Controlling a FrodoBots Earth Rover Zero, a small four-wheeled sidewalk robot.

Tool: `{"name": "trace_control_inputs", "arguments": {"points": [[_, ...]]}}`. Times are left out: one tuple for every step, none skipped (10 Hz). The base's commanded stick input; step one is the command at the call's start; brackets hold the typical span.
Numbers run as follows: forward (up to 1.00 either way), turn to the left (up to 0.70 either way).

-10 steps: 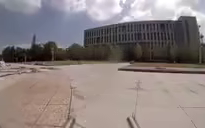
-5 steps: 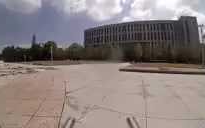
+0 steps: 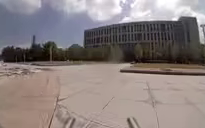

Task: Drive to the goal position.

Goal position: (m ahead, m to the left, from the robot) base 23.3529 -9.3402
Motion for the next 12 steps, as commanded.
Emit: {"name": "trace_control_inputs", "arguments": {"points": [[0.70,0.00],[0.70,0.00],[0.70,0.00],[0.70,0.00],[0.70,0.00],[0.70,0.00],[0.70,0.00],[0.70,0.00],[0.70,0.00],[0.70,0.00],[0.70,0.00],[0.70,0.00]]}}
